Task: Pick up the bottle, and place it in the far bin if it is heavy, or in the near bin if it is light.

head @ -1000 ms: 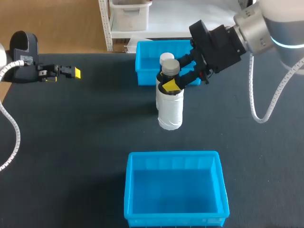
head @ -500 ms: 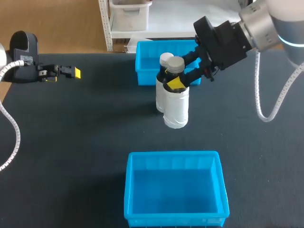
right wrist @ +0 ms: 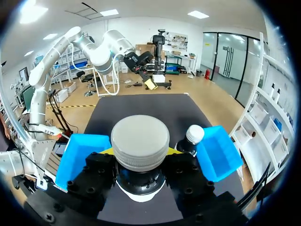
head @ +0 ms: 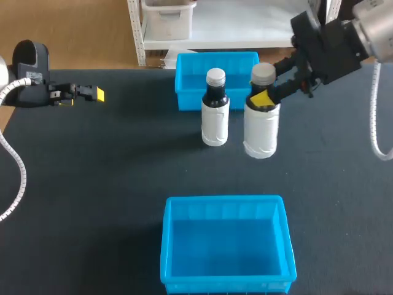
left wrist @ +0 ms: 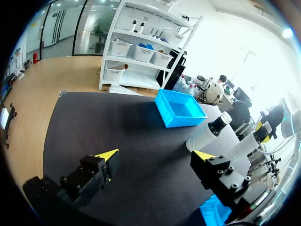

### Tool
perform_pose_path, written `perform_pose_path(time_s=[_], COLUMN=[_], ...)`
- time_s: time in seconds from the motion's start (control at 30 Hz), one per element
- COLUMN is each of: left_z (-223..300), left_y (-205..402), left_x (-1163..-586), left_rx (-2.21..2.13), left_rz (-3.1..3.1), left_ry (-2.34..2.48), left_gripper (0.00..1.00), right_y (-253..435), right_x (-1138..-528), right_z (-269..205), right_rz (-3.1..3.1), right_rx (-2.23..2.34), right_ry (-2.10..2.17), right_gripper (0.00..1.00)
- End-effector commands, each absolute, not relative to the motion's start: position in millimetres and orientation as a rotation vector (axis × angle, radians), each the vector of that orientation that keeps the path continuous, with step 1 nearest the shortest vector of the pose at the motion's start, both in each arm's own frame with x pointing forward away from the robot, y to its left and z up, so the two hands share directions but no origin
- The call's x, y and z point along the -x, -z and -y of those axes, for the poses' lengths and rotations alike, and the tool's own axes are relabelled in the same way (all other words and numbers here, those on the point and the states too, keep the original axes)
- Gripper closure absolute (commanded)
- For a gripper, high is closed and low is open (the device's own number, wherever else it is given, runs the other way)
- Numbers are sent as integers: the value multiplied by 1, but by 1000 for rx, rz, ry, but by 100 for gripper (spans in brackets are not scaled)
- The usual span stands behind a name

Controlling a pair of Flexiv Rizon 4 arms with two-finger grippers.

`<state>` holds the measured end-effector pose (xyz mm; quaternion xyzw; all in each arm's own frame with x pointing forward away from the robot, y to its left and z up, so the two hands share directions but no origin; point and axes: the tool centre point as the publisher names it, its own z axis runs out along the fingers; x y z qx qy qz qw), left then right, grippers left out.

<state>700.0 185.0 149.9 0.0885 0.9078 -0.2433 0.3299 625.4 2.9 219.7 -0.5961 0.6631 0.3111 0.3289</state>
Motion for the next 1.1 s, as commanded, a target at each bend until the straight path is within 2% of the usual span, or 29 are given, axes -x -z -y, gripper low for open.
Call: perform_pose_path(time_s=[0.03,0.53,1.1], left_z=[-185,-185,-185], left_y=[-150,-150,-150], left_x=[-700,-700,-700], left_rx=[-232,-232,-232], left_rz=[-2374,-2374,-2374], left_ry=[636,636,636], left_gripper=[0,0,0], right_y=[-232,-242,-250], right_x=[-613,-638,-754], right_z=[16,74,126], right_rz=[-1764,-1817,-1765], right_rx=[1525,1400,1419], right_ry=[-761,-699,-724], right_gripper=[100,100,100])
